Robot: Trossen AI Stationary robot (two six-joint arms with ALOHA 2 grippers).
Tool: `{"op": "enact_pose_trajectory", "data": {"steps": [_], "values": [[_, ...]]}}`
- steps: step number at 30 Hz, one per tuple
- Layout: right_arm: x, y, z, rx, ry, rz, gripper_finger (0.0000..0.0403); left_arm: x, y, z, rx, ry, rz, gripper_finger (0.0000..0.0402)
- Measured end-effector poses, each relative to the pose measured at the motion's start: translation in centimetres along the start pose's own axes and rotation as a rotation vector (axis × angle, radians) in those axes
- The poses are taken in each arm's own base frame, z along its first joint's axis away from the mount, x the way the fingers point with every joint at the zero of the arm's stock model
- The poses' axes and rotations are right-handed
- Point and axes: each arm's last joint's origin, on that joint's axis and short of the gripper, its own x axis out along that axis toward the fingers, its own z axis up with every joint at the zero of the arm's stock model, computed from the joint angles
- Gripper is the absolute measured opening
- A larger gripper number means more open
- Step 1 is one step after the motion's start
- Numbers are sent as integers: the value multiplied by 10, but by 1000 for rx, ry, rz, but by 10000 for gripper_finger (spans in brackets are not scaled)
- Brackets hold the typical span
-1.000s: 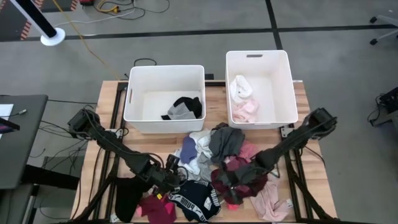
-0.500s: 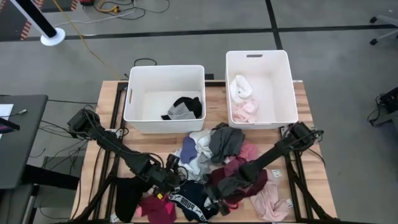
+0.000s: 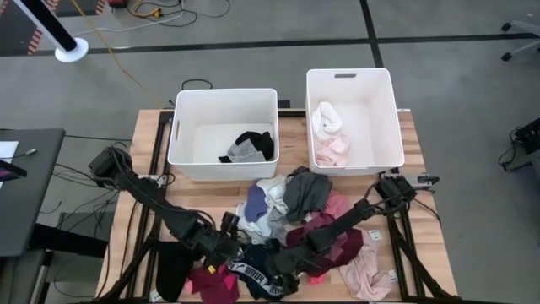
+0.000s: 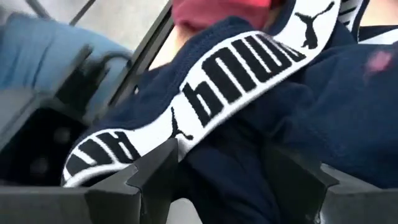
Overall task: Sort clothes
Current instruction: Put the blue underwear into the left white laundry organizer
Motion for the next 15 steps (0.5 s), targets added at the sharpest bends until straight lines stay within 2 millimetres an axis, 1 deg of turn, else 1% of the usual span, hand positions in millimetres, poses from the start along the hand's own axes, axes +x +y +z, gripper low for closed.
{"op": "enact_pose_trajectory", "data": {"steps": [3, 5, 7, 11, 12, 15], "values": [[6, -6, 0, 15, 43, -20, 237, -10, -2, 1, -5, -29, 5, 256], [7, -6, 2, -14, 49, -27, 208, -18, -2, 2, -6, -54, 14, 256], [7, -5, 5, -50, 47, -28, 161, -26, -3, 3, -7, -79, 23, 256], [5, -4, 8, -121, 46, -25, 37, -40, -4, 3, -5, -120, 41, 256], [4, -4, 9, -138, 46, -23, 22, -44, -4, 3, -4, -130, 43, 256], [0, -4, 12, -144, 40, -22, 18, -55, -2, 2, -5, -159, 59, 256]]}}
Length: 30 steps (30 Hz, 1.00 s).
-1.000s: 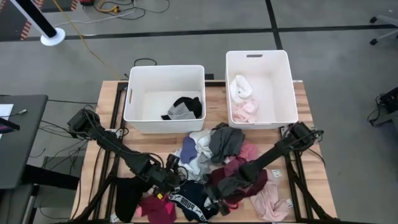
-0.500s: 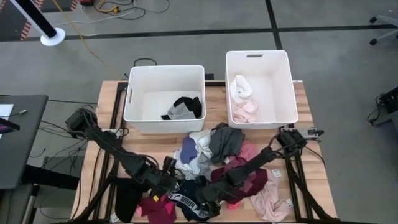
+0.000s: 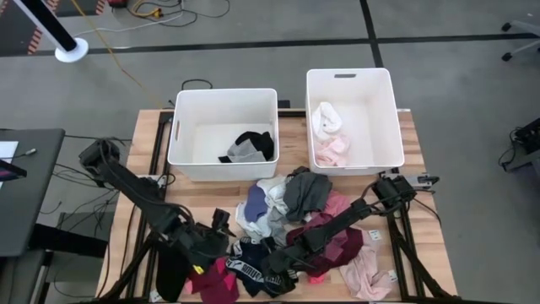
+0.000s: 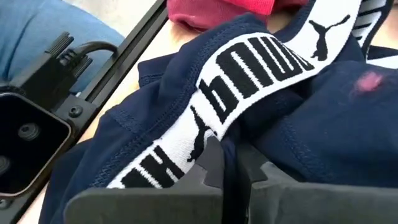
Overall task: Sort clothes
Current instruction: Put the blue underwear into the left white laundry organizer
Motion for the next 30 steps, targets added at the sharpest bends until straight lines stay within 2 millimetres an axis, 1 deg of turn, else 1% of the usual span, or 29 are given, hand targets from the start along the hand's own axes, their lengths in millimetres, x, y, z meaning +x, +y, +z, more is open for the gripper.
{"op": "enact_pose_trajectory", "data": {"steps": [5, 9, 13, 18, 23, 27, 30], "values": [[-16, 1, 13, -47, -37, -15, 7, -19, 5, 2, 6, -53, 42, 256], [-40, 2, 35, -88, -124, -33, 4, -33, 9, 3, 18, -93, 72, 256], [-65, 3, 53, -140, -191, -43, 3, -45, 13, 4, 21, -130, 87, 256], [-103, 3, 76, -208, -280, -83, 2, -57, 18, 3, 8, -163, 84, 256], [-143, 2, 92, -279, -334, -148, 2, -68, 23, 2, 20, -180, 90, 256], [-178, -3, 105, -315, -404, -199, 1, -79, 29, 1, 25, -213, 98, 256], [-199, -9, 111, -340, -443, -244, 1, -89, 34, 1, 25, -248, 119, 256]]}}
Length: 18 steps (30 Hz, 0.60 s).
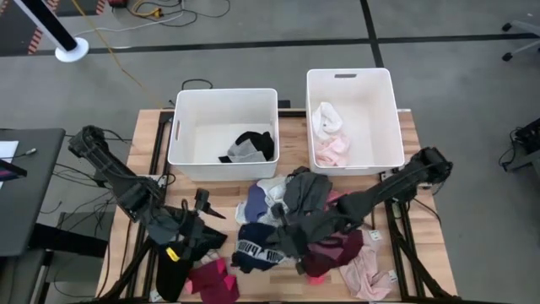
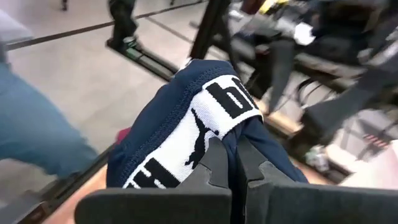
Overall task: Sort clothes
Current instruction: Put the blue underwear into the left white laundry organizer
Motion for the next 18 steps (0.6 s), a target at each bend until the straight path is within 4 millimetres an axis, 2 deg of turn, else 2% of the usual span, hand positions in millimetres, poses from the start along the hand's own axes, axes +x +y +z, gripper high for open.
{"op": "enact_pose_trajectory", "data": {"steps": [5, 13, 18], "values": [[-23, -26, 14, -35, -50, -76, 1, -17, 12, 5, -18, -87, 53, 256], [-52, -62, 24, -53, -97, -180, 1, -46, 31, 23, -34, -318, 97, 256], [-64, -76, 28, -63, -127, -228, 1, -49, 41, 28, -31, -370, 154, 256]]}}
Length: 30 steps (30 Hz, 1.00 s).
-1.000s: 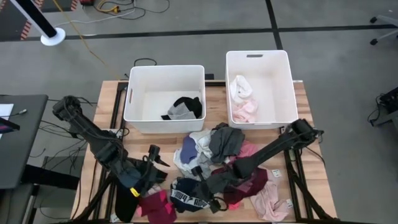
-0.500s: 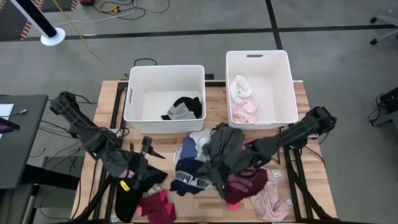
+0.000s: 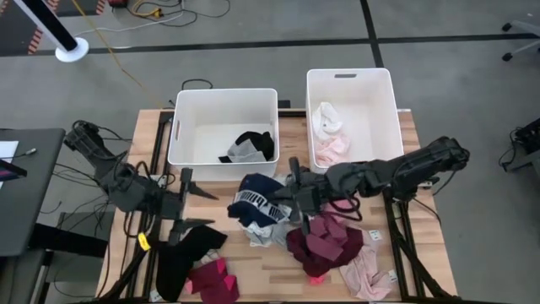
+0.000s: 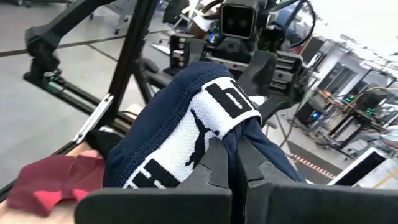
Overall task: Sort clothes
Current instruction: Put the blue underwear into the left white laundry organizer
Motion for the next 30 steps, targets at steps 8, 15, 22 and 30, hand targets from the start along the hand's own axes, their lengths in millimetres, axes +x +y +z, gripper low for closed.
{"op": "enact_pose_trajectory", "data": {"steps": [8, 15, 22, 30], "values": [[-3, -20, 15, -36, -69, -66, 1, 17, 21, -2, -30, 1, 131, 256], [-5, -27, 21, -67, -85, -83, 1, 33, 36, -2, -132, -69, 41, 256], [-5, -27, 20, -64, -73, -78, 1, 61, 40, -10, -155, -84, -40, 256], [-4, -26, 18, -43, -55, -67, 2, 87, 46, -19, -118, -78, 19, 254]]}}
